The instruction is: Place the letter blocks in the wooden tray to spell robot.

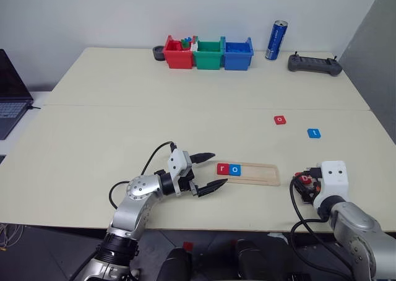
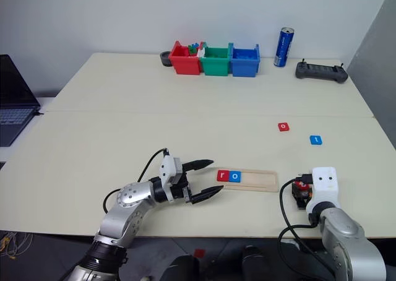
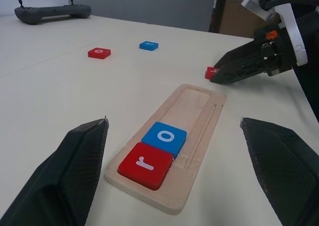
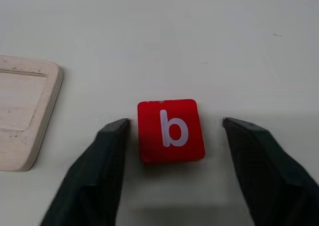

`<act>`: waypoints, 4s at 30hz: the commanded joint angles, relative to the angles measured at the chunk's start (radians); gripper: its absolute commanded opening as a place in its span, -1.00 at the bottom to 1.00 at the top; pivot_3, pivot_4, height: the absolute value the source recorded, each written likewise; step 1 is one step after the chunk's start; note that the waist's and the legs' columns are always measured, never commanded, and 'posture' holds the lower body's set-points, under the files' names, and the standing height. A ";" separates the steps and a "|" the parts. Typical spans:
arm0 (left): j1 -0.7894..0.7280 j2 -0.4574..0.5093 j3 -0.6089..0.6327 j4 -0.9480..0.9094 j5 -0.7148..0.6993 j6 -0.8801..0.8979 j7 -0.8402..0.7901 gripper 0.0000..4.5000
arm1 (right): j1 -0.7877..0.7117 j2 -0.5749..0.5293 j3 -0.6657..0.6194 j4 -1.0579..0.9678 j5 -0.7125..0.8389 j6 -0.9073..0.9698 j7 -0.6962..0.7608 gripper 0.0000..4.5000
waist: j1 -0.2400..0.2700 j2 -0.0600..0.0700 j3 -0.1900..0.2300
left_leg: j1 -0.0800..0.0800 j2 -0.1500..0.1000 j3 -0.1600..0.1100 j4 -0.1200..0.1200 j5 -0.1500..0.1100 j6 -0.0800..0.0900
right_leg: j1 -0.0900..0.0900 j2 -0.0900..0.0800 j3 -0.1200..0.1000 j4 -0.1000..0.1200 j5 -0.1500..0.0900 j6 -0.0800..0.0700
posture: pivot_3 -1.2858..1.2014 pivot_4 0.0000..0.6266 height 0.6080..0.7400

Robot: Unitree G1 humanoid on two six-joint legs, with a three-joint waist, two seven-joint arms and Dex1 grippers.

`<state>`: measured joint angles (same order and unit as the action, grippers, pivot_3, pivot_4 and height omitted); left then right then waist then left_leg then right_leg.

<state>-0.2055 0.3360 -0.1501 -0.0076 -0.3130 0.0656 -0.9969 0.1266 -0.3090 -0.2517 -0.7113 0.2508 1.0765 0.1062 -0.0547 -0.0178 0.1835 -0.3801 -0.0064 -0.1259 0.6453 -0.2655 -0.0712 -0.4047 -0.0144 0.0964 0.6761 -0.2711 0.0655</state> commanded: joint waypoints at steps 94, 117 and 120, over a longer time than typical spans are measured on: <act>-0.004 0.016 -0.012 -0.019 -0.009 -0.036 -0.023 1.00 | -0.441 -0.378 0.388 0.609 -0.012 -0.845 0.994 -0.35 | 0.011 -0.001 0.001 | 0.000 -0.002 0.001 0.001 0.000 0.000 | 0.001 -0.003 -0.001 -0.001 0.003 -0.004 | 0.03 -0.52 1.00; -0.005 0.019 -0.012 -0.024 -0.007 -0.032 -0.020 1.00 | -0.476 -0.364 0.416 0.719 -0.057 -0.912 1.016 -0.35 | 0.010 -0.001 0.001 | 0.000 -0.002 0.001 0.001 0.000 0.000 | 0.001 -0.003 -0.001 -0.001 0.003 -0.004 | 0.03 -0.52 1.00; -0.008 0.020 -0.011 -0.021 -0.007 -0.032 -0.021 1.00 | -0.483 -0.361 0.420 0.729 -0.063 -0.917 1.017 -0.35 | 0.010 -0.001 0.001 | 0.000 -0.002 0.001 0.001 0.000 0.000 | 0.001 -0.003 -0.001 -0.001 0.003 -0.004 | 0.03 -0.52 1.00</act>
<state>-0.2024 0.3506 -0.1620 -0.0065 -0.3101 0.0386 -1.0148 -0.3339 -0.6684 0.1783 0.0259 0.1842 0.1810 1.1177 -0.0450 -0.0187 0.1849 -0.3797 -0.0083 -0.1250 0.6461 -0.2656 -0.0711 -0.4039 -0.0173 0.0959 0.6756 -0.2678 0.0619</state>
